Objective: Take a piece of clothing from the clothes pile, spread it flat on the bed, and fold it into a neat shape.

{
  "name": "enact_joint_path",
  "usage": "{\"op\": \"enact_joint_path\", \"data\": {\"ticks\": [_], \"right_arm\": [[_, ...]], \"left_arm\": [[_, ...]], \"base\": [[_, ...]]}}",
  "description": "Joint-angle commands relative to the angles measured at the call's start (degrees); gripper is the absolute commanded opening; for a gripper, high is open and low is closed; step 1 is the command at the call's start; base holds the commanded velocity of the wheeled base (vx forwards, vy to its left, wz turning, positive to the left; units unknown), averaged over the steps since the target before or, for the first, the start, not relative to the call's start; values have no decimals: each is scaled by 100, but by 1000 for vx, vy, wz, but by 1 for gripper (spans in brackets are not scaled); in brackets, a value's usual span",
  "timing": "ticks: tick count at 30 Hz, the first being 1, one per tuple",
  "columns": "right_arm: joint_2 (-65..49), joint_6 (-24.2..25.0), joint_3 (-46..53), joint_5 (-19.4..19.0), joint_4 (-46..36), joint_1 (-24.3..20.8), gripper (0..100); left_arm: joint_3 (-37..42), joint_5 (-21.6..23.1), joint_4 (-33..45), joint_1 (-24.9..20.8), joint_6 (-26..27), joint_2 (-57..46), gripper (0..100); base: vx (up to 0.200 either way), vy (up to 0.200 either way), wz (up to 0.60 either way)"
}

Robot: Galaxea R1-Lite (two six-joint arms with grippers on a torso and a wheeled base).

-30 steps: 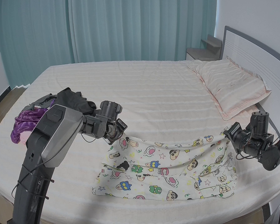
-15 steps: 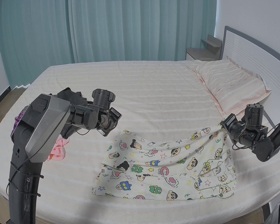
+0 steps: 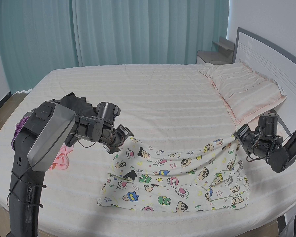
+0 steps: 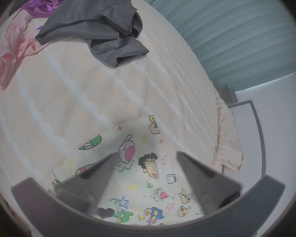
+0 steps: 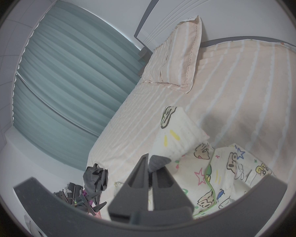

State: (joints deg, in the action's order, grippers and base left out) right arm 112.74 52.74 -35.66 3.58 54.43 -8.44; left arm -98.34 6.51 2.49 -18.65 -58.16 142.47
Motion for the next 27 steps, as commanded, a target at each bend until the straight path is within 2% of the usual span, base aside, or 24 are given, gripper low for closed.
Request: {"op": "enact_joint_path", "data": {"ticks": [1, 7, 13, 17, 18, 27], "right_arm": [[-24, -106, 147, -7, 6, -9, 0], [-288, -106, 454, -60, 6, 0, 0], [-692, -114, 982, -244, 6, -35, 0], [-771, -114, 1087, -244, 6, -35, 0], [-938, -114, 1298, -279, 6, -53, 0], [-1307, -141, 1843, -446, 15, -194, 0]], "left_arm": [[52, 26, -11, 2, 297, 281, 100], [78, -18, -126, -7, 358, 395, 100], [-1, -194, -600, -7, 323, 527, 100], [-71, -220, -609, -7, 217, 545, 100], [-264, -291, -609, -7, -90, 633, 100], [-484, -387, -574, -104, -178, 712, 100]], "base": [[0, 0, 0], [0, 0, 0], [0, 0, 0], [0, 0, 0], [0, 0, 0], [0, 0, 0]]}}
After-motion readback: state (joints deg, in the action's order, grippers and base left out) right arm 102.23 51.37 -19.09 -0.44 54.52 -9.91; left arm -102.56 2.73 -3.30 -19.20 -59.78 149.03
